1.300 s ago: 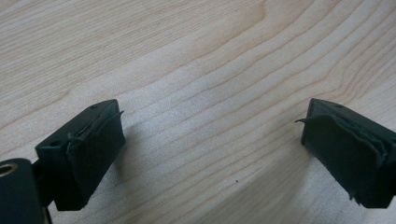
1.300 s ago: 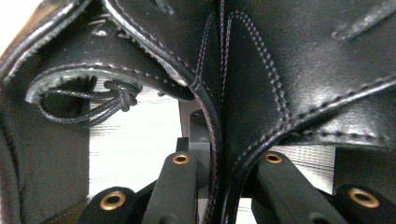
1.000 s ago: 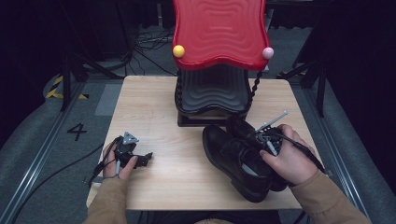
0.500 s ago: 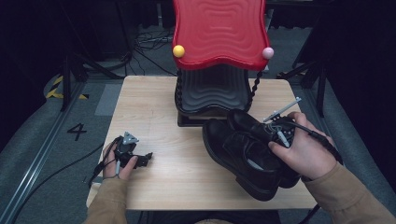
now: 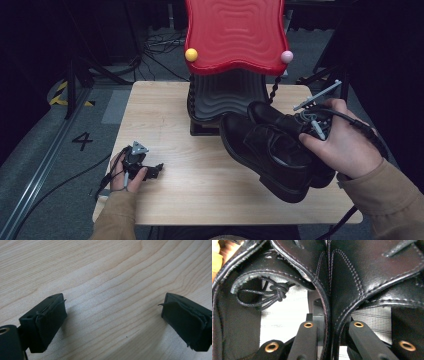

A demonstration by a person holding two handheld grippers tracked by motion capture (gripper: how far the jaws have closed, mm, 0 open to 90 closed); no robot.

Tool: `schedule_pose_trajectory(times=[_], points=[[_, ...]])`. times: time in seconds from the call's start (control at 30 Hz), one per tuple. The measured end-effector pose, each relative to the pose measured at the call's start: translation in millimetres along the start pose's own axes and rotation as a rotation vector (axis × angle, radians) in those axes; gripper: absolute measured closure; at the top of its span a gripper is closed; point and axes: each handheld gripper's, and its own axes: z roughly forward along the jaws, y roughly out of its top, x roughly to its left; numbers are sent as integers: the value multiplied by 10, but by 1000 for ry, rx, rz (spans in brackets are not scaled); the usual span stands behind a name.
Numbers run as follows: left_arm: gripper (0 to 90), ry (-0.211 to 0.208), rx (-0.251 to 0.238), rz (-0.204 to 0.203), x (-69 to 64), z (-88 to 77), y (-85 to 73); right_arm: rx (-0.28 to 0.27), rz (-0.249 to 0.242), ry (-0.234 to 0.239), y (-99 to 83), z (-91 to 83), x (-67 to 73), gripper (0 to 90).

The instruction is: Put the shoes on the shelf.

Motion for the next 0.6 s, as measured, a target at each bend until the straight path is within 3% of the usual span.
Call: schedule_pose_trajectory(times=[0.6], points=[[62,0,1,-1,-1,-2,-1,-57,5,-8,160,-771,18,819]])
